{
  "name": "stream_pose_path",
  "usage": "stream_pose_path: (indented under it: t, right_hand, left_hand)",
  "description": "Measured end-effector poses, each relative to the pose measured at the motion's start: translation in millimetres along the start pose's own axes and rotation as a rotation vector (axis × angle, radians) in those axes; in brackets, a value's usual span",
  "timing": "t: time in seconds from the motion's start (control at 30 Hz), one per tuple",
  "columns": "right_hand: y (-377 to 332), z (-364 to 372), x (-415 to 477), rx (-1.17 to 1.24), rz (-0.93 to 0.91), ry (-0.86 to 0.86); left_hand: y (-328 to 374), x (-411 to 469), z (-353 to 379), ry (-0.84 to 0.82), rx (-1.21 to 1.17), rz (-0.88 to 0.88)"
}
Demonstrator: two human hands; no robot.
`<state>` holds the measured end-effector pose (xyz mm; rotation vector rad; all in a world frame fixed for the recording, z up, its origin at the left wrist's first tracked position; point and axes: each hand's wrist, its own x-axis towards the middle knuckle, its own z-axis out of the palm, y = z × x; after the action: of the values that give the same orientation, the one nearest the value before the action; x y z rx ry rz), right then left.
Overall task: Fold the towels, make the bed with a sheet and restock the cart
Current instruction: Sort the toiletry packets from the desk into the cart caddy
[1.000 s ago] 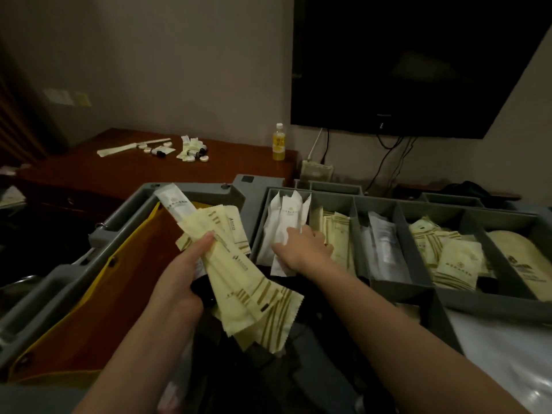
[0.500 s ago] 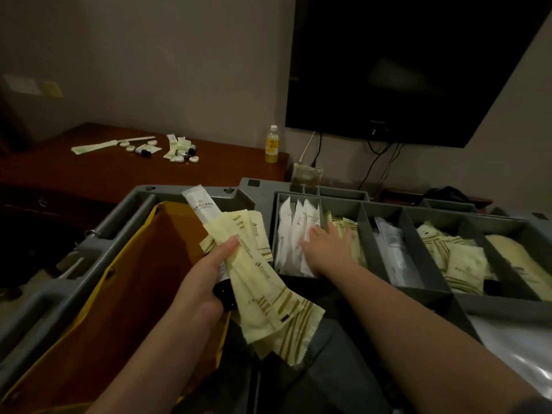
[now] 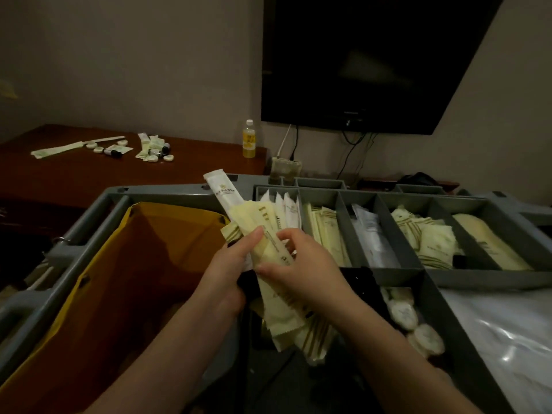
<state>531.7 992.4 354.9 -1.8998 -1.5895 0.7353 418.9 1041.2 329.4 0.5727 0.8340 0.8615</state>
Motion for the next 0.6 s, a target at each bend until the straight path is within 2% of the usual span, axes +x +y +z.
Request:
stream_pose_path:
  t: [0.1,0.33,0.4,0.5,0.57,0.6]
  right_hand:
    - [13,-9,-4,0.239,0.123,0.013]
    - [27,-23,-4,0.666,0.238,-0.02]
    - [25,-18,-3,0.589,0.186,-0.058]
    - [19,-9,1,0.291,0.067,-0.07]
    - [22,-6,4,0.296,0.065,-0.062]
    - [25,-6,5,0.397,0.105,-0.071]
  left_hand:
    - [-7,-2,7,-0.057,0.031,-0.041]
    - [-10,-8,18,-0.152,0.05,0.014]
    - [-11,-6,17,-0.115,0.095,0.02]
    - [-13,-2,13,-0.043,0.155,0.026]
    - [-13,-2,12,-0.018,0.138,0.052]
    - [-12,-2,12,-0.023,0.111,0.063]
